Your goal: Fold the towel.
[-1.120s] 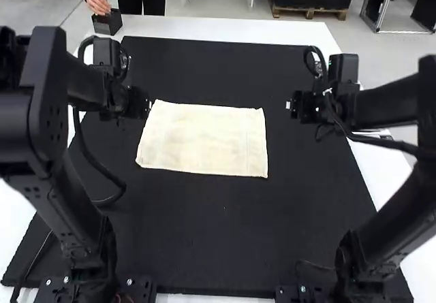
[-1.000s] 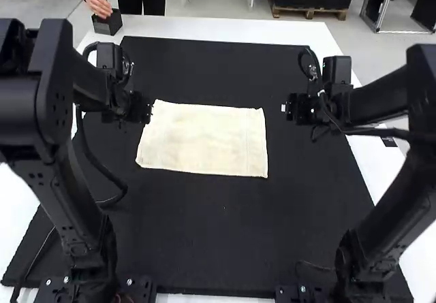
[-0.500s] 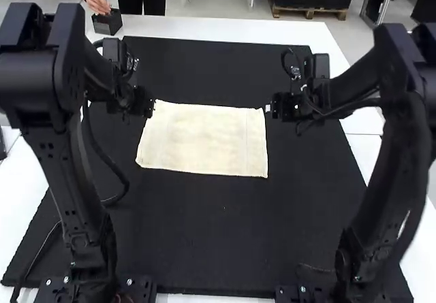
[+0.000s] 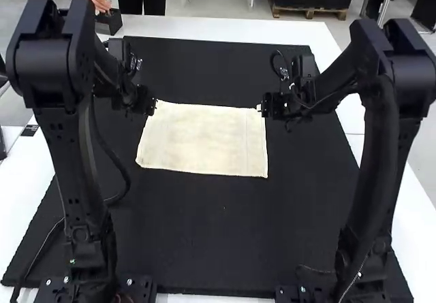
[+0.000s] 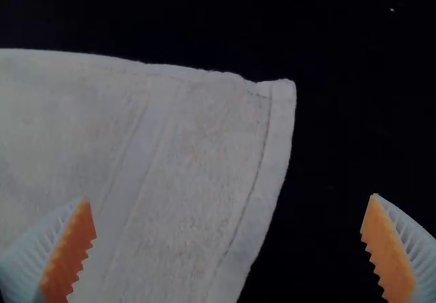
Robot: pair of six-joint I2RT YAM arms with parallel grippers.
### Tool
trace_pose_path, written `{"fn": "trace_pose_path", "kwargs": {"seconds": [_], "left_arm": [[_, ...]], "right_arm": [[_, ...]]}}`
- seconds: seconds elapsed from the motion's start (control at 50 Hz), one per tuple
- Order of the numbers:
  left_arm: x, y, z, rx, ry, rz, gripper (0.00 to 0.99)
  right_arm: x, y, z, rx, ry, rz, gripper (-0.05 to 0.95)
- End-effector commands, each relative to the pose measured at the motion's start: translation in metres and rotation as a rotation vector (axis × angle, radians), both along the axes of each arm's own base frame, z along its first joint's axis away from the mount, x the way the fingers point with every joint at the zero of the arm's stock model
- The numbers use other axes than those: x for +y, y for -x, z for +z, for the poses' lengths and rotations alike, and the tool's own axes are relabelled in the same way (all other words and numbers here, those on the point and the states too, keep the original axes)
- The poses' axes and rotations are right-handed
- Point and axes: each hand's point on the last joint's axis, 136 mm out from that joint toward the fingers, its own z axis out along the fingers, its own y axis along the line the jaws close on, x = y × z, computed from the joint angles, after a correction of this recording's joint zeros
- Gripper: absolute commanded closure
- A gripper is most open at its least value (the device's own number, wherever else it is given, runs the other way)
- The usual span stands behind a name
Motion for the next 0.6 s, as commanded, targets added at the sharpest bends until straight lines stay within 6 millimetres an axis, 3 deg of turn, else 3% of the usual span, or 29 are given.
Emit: {"fn": "trace_pose_path", "kwargs": {"seconds": [0.0, 0.58], "left_arm": [[0.002, -0.01, 0.006, -0.022, -0.001, -0.014, 0.049], [0.003, -0.032, -0.017, 0.005, 0.0, -0.021, 0.054]], "right_arm": [[0.015, -0.007, 0.005, -0.018, -0.015, 0.026, -0.01], [0.023, -0.016, -0.03, 0.023, -0.005, 0.04, -0.01]]}}
